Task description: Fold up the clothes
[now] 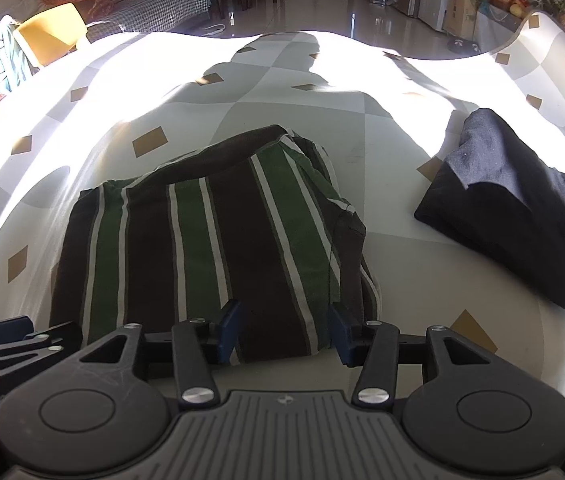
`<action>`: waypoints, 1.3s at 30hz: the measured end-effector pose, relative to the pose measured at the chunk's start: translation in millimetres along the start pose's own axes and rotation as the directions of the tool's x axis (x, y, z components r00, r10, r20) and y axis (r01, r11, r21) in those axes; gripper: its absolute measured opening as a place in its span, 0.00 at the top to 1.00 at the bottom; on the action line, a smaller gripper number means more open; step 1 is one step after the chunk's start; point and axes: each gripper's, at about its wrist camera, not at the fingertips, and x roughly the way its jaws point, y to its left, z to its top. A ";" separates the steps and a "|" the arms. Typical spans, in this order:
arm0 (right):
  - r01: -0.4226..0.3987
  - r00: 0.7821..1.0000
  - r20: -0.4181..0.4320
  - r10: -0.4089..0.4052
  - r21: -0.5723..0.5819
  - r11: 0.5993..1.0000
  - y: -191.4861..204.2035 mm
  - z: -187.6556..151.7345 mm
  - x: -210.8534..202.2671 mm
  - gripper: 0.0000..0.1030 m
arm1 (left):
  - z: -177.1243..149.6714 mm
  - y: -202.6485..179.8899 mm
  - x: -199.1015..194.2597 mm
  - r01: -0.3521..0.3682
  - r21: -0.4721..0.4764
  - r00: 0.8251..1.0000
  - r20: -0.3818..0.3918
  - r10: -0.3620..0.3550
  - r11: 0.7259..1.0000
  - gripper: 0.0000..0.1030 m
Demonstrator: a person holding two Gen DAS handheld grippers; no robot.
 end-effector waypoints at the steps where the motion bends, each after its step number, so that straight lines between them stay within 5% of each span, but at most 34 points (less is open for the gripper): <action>1: 0.003 1.000 -0.006 -0.003 0.003 1.000 -0.4 0.2 1.0 0.54 | 0.9 0.7 1.2 -0.003 -0.004 1.000 -0.002 0.003 1.000 0.45; 5: 0.012 1.000 -0.008 -0.011 0.006 1.000 -0.5 1.9 1.7 0.53 | 4.2 3.0 3.3 -0.019 -0.016 1.000 0.002 0.019 1.000 0.20; 27: 0.033 0.998 -0.048 -0.032 0.017 0.999 -3.1 8.3 11.9 0.50 | 19.8 7.1 21.6 -0.018 -0.032 0.999 -0.031 0.017 0.999 0.14; 39: -0.071 0.996 -0.049 0.078 0.128 0.989 -32.0 17.8 17.6 0.50 | 38.4 28.1 42.5 0.019 -0.092 0.998 -0.064 -0.025 0.996 0.08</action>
